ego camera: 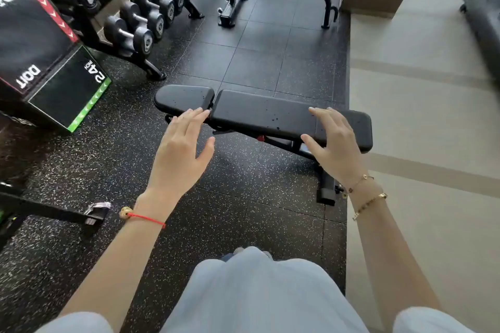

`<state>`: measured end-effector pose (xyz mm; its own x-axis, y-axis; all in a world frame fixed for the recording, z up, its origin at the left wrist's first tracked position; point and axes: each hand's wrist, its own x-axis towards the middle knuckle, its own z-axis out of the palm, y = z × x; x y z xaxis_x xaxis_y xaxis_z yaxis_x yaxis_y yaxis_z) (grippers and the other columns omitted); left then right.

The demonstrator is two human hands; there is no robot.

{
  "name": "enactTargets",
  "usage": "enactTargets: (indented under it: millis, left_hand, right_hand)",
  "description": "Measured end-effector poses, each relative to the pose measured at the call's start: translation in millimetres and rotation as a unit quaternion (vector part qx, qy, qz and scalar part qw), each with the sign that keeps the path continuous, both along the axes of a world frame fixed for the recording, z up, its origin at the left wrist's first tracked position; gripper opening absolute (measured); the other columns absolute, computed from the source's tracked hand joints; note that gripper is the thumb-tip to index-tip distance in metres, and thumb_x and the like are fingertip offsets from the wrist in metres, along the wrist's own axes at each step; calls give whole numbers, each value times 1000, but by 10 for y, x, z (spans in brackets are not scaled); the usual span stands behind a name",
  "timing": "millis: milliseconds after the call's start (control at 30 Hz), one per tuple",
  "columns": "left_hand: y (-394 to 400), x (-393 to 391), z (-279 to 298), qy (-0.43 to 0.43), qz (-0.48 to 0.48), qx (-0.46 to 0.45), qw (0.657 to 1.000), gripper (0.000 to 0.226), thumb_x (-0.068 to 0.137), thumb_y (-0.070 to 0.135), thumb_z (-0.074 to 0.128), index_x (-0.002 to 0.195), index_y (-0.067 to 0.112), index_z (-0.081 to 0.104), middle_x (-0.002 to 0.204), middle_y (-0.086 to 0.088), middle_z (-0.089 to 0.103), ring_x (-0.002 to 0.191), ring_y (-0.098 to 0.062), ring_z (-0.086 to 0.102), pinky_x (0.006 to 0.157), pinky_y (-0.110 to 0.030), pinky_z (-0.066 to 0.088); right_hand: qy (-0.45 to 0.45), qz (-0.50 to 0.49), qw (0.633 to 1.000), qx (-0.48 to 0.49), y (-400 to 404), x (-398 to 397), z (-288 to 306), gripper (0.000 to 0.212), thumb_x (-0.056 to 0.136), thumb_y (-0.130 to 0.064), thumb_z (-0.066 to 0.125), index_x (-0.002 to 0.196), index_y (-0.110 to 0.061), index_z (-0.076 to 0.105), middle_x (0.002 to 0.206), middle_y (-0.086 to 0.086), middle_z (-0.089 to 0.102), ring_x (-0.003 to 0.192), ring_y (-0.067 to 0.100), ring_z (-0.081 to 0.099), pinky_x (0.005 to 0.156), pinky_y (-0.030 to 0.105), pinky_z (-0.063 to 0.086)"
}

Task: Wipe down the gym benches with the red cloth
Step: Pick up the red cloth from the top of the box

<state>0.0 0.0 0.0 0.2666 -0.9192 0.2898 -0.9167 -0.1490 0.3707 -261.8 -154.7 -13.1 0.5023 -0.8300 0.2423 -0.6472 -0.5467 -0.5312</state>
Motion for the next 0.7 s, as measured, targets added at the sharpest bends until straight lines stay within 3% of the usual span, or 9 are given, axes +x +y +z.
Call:
enactTargets:
  millis: [367,700]
  left_hand:
    - [212,-55,-134,23,70,4,997,50,99,28,50,145,12,42,151,-5,44,145,-19,32,123,-42,20]
    - [403,570,-344,54,185,23,981,49,99,28,51,145,12,42,151,-6,44,145,-20,32,123,-43,20]
  right_hand:
    - [12,40,999,33,-54,170,-110,53,91,-23,64,140,-12,47,140,5,51,141,24,34,118,45,26]
    - [54,149,986,61,-292,1279,-195,53,93,-26,61,142,-14,44,143,4,48,143,22,30,120,44,22]
